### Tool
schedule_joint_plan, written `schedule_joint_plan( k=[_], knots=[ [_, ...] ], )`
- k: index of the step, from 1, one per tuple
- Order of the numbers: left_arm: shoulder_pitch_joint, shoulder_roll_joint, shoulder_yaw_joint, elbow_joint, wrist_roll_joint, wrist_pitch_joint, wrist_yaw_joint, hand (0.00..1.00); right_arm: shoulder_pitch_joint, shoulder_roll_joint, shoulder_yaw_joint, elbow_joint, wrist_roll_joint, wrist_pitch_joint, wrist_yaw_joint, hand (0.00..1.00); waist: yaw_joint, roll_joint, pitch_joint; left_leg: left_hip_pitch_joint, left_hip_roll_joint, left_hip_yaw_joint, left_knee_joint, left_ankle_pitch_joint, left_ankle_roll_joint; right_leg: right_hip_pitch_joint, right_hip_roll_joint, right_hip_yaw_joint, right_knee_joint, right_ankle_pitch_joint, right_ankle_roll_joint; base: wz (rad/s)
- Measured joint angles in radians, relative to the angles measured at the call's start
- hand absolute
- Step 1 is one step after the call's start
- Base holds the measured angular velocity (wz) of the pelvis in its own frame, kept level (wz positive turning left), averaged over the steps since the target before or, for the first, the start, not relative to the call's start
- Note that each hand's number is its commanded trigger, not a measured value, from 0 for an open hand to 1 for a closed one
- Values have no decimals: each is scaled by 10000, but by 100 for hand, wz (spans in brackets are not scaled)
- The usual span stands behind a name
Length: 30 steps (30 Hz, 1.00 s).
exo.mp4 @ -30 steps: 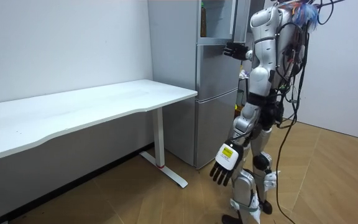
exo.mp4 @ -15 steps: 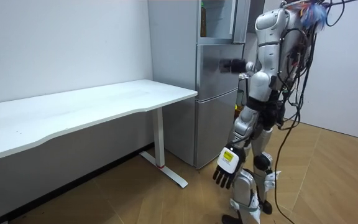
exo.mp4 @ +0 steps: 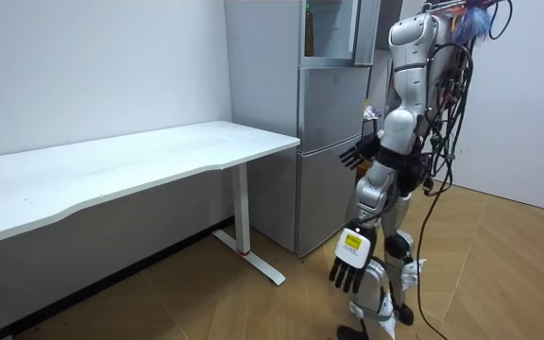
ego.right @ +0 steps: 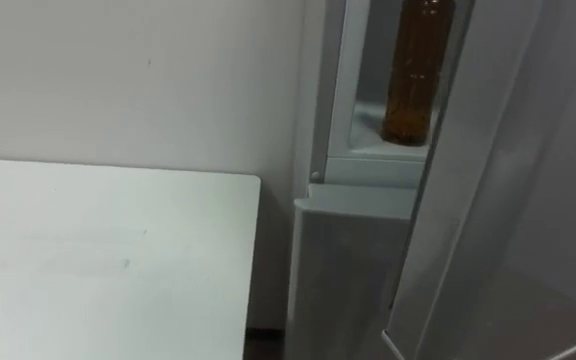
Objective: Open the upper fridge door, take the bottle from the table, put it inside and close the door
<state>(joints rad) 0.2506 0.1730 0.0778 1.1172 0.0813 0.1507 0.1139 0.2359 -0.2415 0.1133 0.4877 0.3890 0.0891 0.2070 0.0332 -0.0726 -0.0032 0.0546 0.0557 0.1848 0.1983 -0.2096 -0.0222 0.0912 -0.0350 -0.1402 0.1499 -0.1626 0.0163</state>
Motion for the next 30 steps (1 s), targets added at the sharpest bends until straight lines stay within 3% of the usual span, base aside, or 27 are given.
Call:
schedule_joint_plan(
  k=[4, 6, 10, 11, 13, 16, 21, 27, 30],
  knots=[
    [82, 12, 80, -6, 1, 11, 132, 0, 26, 15, -802, 451, 41, 119, -709, 0, -169, -9, 26, 25, -2, 15, -17, -18, 4, 13, 0, 19, -7, -3, 4, -3],
    [332, 6, 444, -229, 7, 55, 122, 0, 24, 19, -1669, 328, 77, 128, -1295, 0, -461, -44, 25, 79, -7, 10, -16, -17, 3, 28, -3, 8, -51, -35, -3, 0],
    [705, -1, 1033, -743, -2, 37, 125, 0, 19, 9, -3108, -247, 166, 90, -2474, 0, -688, -103, 51, 148, -9, 41, -43, -13, 0, 59, -2, 38, -50, -39, -5, -2],
    [810, 7, 1130, -880, -10, 1, 142, 0, 17, 6, -3537, -513, 523, 90, -2927, 0, -774, -199, 45, 216, -18, 42, -98, -8, -2, 121, -3, 35, -76, -39, -4, 0],
    [855, 15, 1184, -899, -14, 7, 177, 0, 0, 8, -4060, -1142, 866, 87, -3693, 0, -891, -101, 10, 275, -26, 57, -137, -9, -3, 179, -4, 49, -110, -43, 3, 0],
    [876, -12, 1195, -1098, -3, -2, 356, 0, -18, -9, -4693, -2235, 729, 45, -4761, 0, -1100, -189, -17, 265, -33, 71, -167, -7, -4, 202, -1, 65, -107, -46, 8, -2],
    [957, -70, 1751, -1150, 6, -80, 526, 0, -377, -28, -6082, -4074, 95, -15, -6405, 0, -1340, -341, 10, 243, -39, 91, -246, -8, -5, 50, 0, 127, 12, -109, 24, -2],
    [1022, -58, 1752, -1150, 116, -139, 535, 0, -891, -603, -6472, -5559, -285, -151, -7761, 0, -1373, -366, 14, 279, -42, 183, -302, -4, -10, -37, -1, 174, 65, -119, 23, -4],
    [991, -59, 1757, -1136, 319, -275, 521, 0, -1578, -857, -6476, -6024, -879, -148, -8108, 0, -1348, -414, 84, 294, -24, 205, -305, -2, -9, -98, 2, 140, 225, -119, 23, -1]
  ],
)
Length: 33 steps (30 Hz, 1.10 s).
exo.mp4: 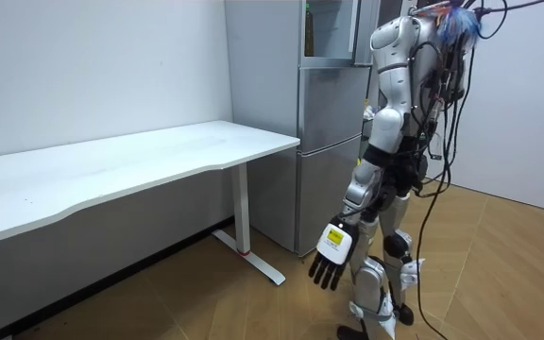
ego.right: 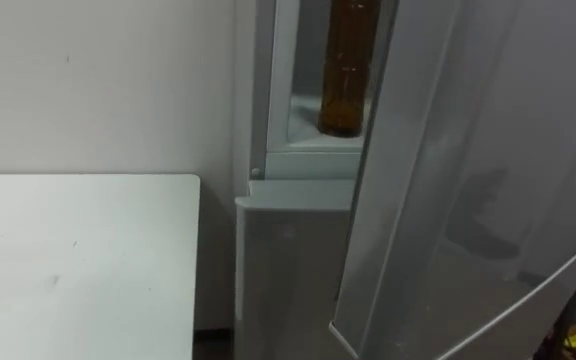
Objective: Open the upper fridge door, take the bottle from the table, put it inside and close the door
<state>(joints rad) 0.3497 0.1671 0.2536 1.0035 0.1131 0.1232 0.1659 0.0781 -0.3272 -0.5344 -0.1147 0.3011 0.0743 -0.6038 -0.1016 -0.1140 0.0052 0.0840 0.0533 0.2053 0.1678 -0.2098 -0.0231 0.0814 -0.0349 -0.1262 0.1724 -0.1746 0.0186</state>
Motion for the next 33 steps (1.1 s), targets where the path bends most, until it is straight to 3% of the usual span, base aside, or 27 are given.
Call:
schedule_joint_plan(
  k=[6, 12, 17, 22, 27, 33],
  knots=[
    [-74, -13, -22, 334, 8, -28, 2, 0, -1024, -610, 87, -1751, -1152, 1, -397, 0, 299, -34, -15, 1, 44, 90, -11, 6, -19, -30, 25, -49, 6, 1, -2, -3],
    [-1, -1, -49, 573, 17, -110, -11, 0, -1394, -665, 210, -2527, -1586, -97, -389, 0, 392, -228, 20, -39, 43, -78, 25, 12, -26, 14, 12, -213, 18, 1, -2, 7],
    [-162, -3, -262, 450, 358, -240, -136, 0, -1970, -791, 447, -2584, -1988, -176, -237, 0, 445, -176, -13, -133, 42, -85, 26, 16, -27, -97, 3, -238, 65, 3, -3, -2],
    [-317, -12, -248, 456, 412, -413, -450, 0, -2946, -984, 1156, -2588, -1979, -176, 140, 0, 569, 122, -80, -91, 53, 20, 24, 28, -35, -156, 3, -243, 153, 2, -4, -5],
    [-351, 8, -402, 443, 583, -378, -432, 0, -3366, -1382, 2131, -2609, -1907, -167, 856, 0, 841, 74, -87, -99, 61, -14, 27, 42, -49, -145, 2, -323, 148, 2, -3, 1],
    [-372, 36, -751, 456, 1013, -159, -490, 0, -3823, -1408, 2887, -2368, -1259, -86, 1800, 0, 1164, -66, -58, -103, 55, -209, 52, 42, -48, -31, 1, -413, 134, 4, -4, 6]
  ],
)
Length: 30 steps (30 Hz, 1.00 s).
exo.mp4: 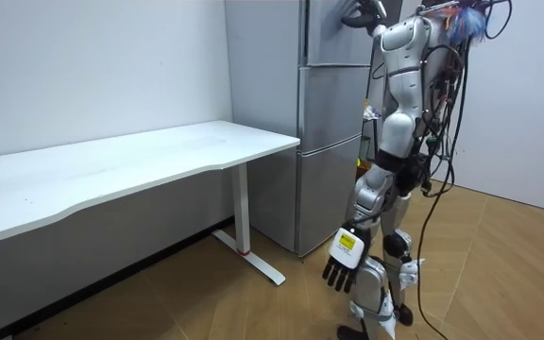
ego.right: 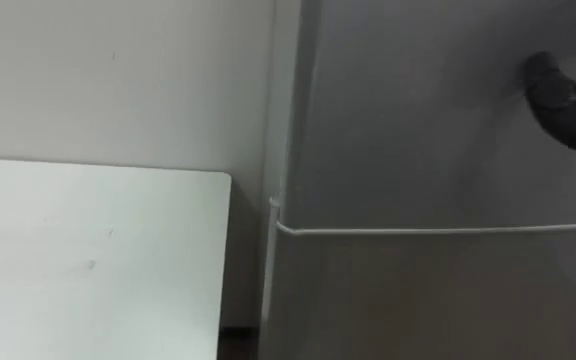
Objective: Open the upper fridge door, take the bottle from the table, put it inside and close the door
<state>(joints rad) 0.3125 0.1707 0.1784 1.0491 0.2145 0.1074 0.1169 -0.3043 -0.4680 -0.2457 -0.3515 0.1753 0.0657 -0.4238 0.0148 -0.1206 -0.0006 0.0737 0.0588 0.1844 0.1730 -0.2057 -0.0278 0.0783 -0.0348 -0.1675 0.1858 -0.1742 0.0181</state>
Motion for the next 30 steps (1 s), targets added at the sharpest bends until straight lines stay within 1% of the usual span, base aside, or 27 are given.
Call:
schedule_joint_plan(
  k=[2, 4, 6, 9, 10, 12, 14, 16, 19, 21, 23, 24, 28, 30],
  knots=[
    [-27, 29, -73, 0, 4, 74, -100, 0, -38, -4, 39, 121, 129, -36, 241, 0, 22, 16, 11, 7, -2, -47, 6, -2, 0, 44, -2, -49, -22, 0, 0, 9],
    [-91, 45, -87, -2, 81, 102, -169, 0, -128, -3, 84, 250, 229, -148, 303, 0, 42, 60, 30, -2, 4, -66, -33, -1, -1, 50, -3, -114, -22, 0, 0, 2],
    [-129, 59, -265, 1, 271, 154, -186, 0, -132, -4, 169, 468, 282, -356, 558, 0, 72, 151, 17, 7, 7, -59, -20, 1, -4, 69, -4, -120, -20, 0, 0, 0],
    [-156, 59, -290, 7, 438, 182, -191, 0, -284, -3, 266, 1006, 248, -770, 657, 0, 161, 200, 26, 8, 8, -64, 14, 19, -13, 84, -3, -119, -8, 3, -6, 0],
    [-156, 57, -296, 9, 439, 199, -189, 0, -328, -3, 298, 1107, 243, -822, 662, 0, 167, 201, 27, 6, 7, -63, 20, 23, -14, 84, -3, -119, -7, 7, -13, 0],
    [-246, 41, -366, 9, 565, 378, -184, 0, -544, -3, 400, 1606, 228, -1018, 761, 0, 189, 191, 29, -16, 8, -60, 94, 29, -13, 90, -12, -146, -13, 22, -37, 0],
    [-297, 31, -401, 9, 552, 500, -186, 0, -711, -3, 487, 1976, 230, -1096, 796, 0, 211, 144, 39, -17, 7, -59, 157, 31, -10, 131, -18, -151, -44, 30, -55, 0],
    [-348, 44, -539, -4, 525, 593, -185, 0, -873, -3, 555, 2324, 237, -1107, 796, 0, 212, 123, 36, -15, 8, -67, 231, 38, 1, 211, -6, -154, -150, 63, -109, 2],
    [-366, 43, -648, -60, 547, 739, -215, 0, -1010, -1, 586, 2788, 175, -1106, 798, 0, 245, 35, 45, -17, 9, -93, 325, 41, 11, 181, -16, -162, -166, 56, -96, 2],
    [-368, 44, -651, -76, 548, 860, -221, 0, -1025, -2, 539, 3008, 149, -1109, 864, 0, 231, -20, 31, -115, 9, -211, 421, 47, 23, 153, -33, -265, -160, 67, -91, 8],
    [-363, 46, -694, -76, 544, 908, -214, 0, -1026, -2, 563, 3154, 57, -1170, 864, 0, 247, -26, 30, -124, 8, -228, 437, 56, 32, 155, -31, -267, -147, 86, -104, 5],
    [-370, 67, -834, -76, 529, 915, -197, 0, -1026, -2, 598, 3291, -98, -1254, 864, 0, 249, -26, 30, -124, 8, -222, 458, 57, 33, 172, -28, -268, -150, 98, -115, 0],
    [-371, 74, -859, -77, 530, 914, -159, 0, -1025, 0, 651, 3627, -404, -1471, 864, 0, 292, -22, 29, -137, 22, -238, 504, 59, 35, 176, -23, -273, -151, 124, -129, 0],
    [-423, 101, -877, -89, 542, 913, -150, 0, -1025, 0, 675, 3978, -699, -1724, 864, 0, 329, -19, 27, -123, 25, -227, 532, 61, 38, 207, -19, -270, -155, 151, -131, 0]
  ],
)
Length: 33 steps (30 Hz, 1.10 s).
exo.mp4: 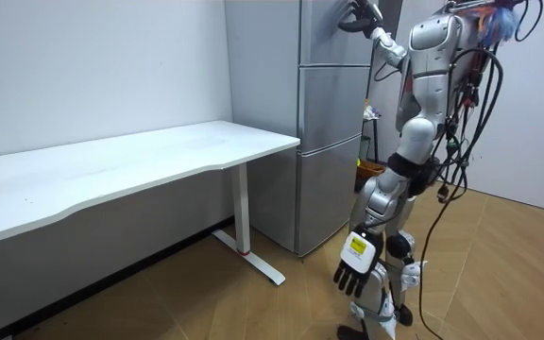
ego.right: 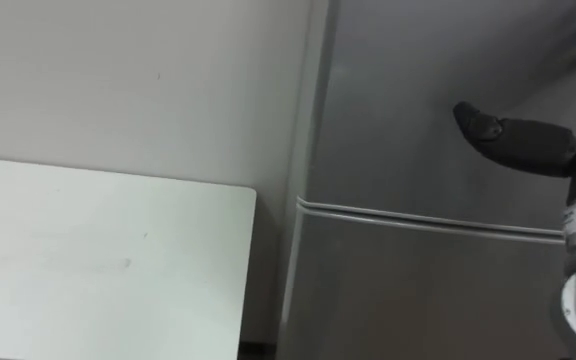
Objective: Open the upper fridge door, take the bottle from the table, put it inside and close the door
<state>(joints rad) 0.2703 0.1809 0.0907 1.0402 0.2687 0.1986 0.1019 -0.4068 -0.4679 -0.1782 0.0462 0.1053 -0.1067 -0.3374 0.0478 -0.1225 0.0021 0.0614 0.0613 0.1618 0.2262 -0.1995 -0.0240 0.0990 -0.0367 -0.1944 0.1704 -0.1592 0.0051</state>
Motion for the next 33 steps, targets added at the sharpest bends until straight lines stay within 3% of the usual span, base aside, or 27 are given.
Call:
schedule_joint_plan(
  k=[6, 13, 16, 23, 29, 31, 33],
  knots=[
    [-159, 211, -189, 7, 16, -19, -54, 0, 46, 13, 30, 506, -27, -121, -4, 0, 157, 15, -3, 25, 18, -6, 100, 1, 4, 78, 2, -10, 4, 45, 7, 0],
    [-122, 226, -316, 21, -34, -48, -24, 0, 86, 12, -1, 473, 175, -177, -50, 0, 99, 144, -34, -12, -22, -67, 109, 7, 15, 58, -41, -44, -4, 33, 92, 2],
    [-35, 227, -346, 13, -37, -235, 48, 0, 249, 8, -13, 247, 636, -255, -220, 0, 75, 189, -51, 7, -55, -98, 102, 35, 64, 191, -53, -95, -12, 61, 53, 9],
    [261, 177, 210, -78, -6, -559, 52, 0, 654, 8, -975, -419, 2204, -202, -293, 0, -382, 232, -89, -54, -116, -354, 73, 35, 64, 295, -67, -346, -184, 54, 64, 12],
    [385, 98, 673, -30, -38, -819, 275, 0, 1012, 1, -1816, -407, 3088, 420, -1429, 0, -653, 257, -146, -56, -202, -425, -131, 60, 91, 292, -138, -513, -193, 28, 105, 4],
    [439, 92, 754, 22, -16, -927, 397, 0, 1267, 0, -2012, -405, 3168, 447, -1721, 0, -772, 236, -143, 75, -232, -426, -304, 129, 90, 286, -153, -513, -194, 16, 124, 3],
    [542, 79, 1129, 22, -22, -1054, 469, 0, 1541, -10, -2442, -406, 3196, 449, -2115, 0, -951, 124, -78, 144, -224, -421, -417, 138, 76, 300, -141, -517, -192, -19, 151, 0]
  ],
)
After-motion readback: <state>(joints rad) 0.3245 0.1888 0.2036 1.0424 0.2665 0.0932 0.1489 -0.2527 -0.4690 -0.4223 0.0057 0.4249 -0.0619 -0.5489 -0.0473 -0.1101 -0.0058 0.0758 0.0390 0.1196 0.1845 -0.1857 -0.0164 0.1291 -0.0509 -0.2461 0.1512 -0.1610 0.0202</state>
